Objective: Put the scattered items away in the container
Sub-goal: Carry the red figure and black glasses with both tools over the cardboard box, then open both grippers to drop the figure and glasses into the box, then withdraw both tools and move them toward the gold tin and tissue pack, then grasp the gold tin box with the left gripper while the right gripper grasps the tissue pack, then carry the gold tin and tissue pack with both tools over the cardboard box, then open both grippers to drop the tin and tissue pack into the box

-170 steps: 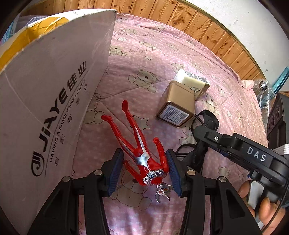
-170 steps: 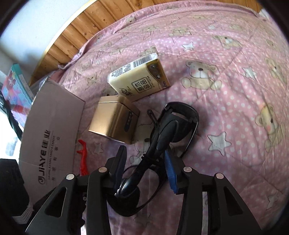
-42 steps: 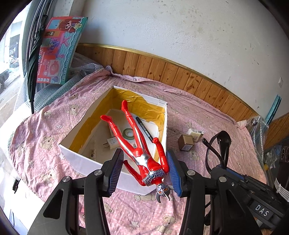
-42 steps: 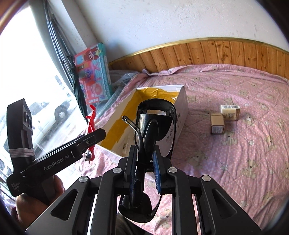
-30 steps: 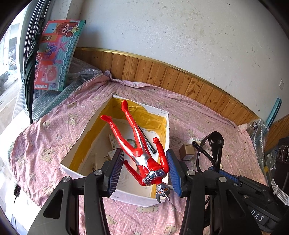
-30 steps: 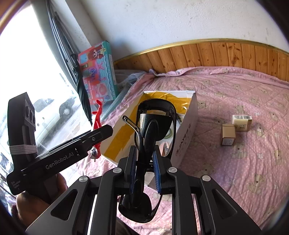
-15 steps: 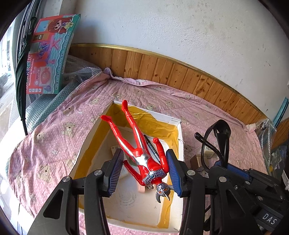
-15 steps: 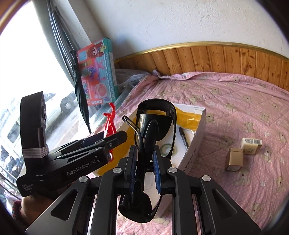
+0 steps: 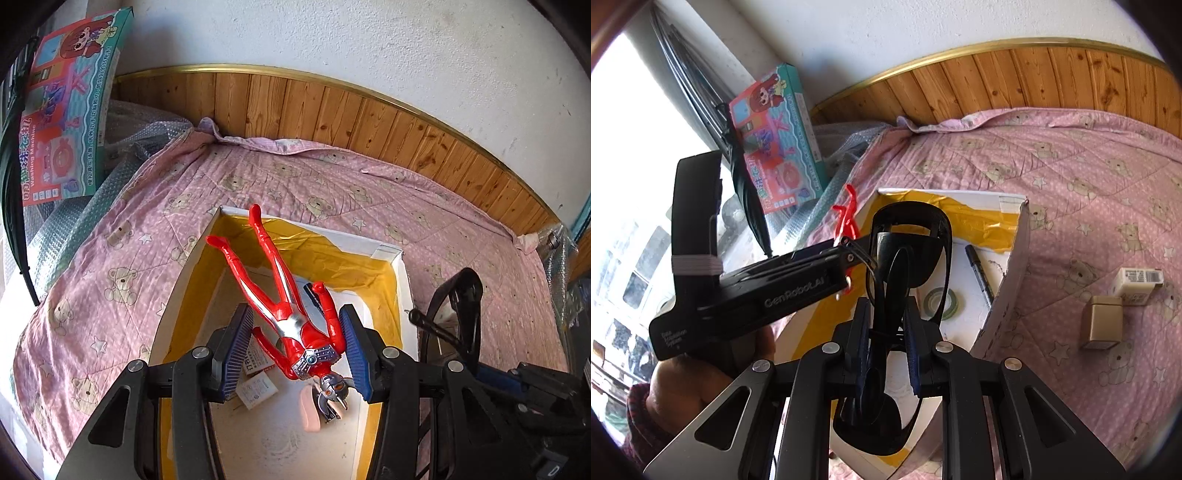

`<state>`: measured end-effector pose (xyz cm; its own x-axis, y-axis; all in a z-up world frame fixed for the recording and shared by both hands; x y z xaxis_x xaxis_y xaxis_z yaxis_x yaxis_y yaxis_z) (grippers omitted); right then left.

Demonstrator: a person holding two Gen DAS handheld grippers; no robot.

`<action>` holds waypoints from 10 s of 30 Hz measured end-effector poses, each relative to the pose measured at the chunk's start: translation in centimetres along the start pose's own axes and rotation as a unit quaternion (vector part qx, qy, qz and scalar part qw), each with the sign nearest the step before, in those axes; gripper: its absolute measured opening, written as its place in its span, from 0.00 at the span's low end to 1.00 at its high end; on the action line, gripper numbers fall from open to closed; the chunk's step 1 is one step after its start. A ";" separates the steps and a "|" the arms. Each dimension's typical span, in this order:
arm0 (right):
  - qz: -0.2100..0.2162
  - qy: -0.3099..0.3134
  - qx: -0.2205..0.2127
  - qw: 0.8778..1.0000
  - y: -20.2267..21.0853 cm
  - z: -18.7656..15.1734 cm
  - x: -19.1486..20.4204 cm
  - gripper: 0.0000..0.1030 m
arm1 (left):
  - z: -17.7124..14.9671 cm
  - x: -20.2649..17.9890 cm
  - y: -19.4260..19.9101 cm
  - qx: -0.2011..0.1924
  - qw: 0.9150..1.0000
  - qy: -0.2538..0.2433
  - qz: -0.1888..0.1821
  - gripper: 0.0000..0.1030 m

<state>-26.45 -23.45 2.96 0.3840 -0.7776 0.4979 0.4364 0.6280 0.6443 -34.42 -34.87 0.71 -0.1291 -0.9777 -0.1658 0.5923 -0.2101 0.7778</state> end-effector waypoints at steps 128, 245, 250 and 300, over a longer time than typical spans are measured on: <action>-0.146 0.073 0.055 0.985 7.7 -2.7 -28.0 0.47 | -11.1 -23.8 -8.2 0.091 0.992 -0.037 -0.076 0.63; -0.104 0.048 -0.060 0.992 12.3 -11.3 -9.3 0.55 | -12.2 -13.3 9.3 -0.068 0.995 -0.028 -0.062 0.48; -0.090 0.069 -0.060 0.992 11.2 -9.3 -6.9 0.55 | -11.2 -10.9 9.6 -0.076 0.996 -0.012 -0.053 0.48; -0.120 0.202 0.042 0.971 -6.0 -0.6 0.2 0.57 | -7.6 3.8 2.3 0.019 0.999 0.034 0.038 0.50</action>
<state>-28.53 -27.41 -1.12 0.5744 -0.8155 0.0703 0.4910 0.4120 0.7676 -27.49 -39.05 -2.74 -0.0295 -0.9891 -0.1443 0.5681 -0.1354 0.8117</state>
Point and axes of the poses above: each gripper's, at about its wrist camera, not at the fingertips, and y roughly against the way its jaws point, x to its left, z to its top, the point moved 6 cm from there along -y, roughly the way its jaws point, and after that the axes turned 2 degrees about z, right-handed, at the moved point
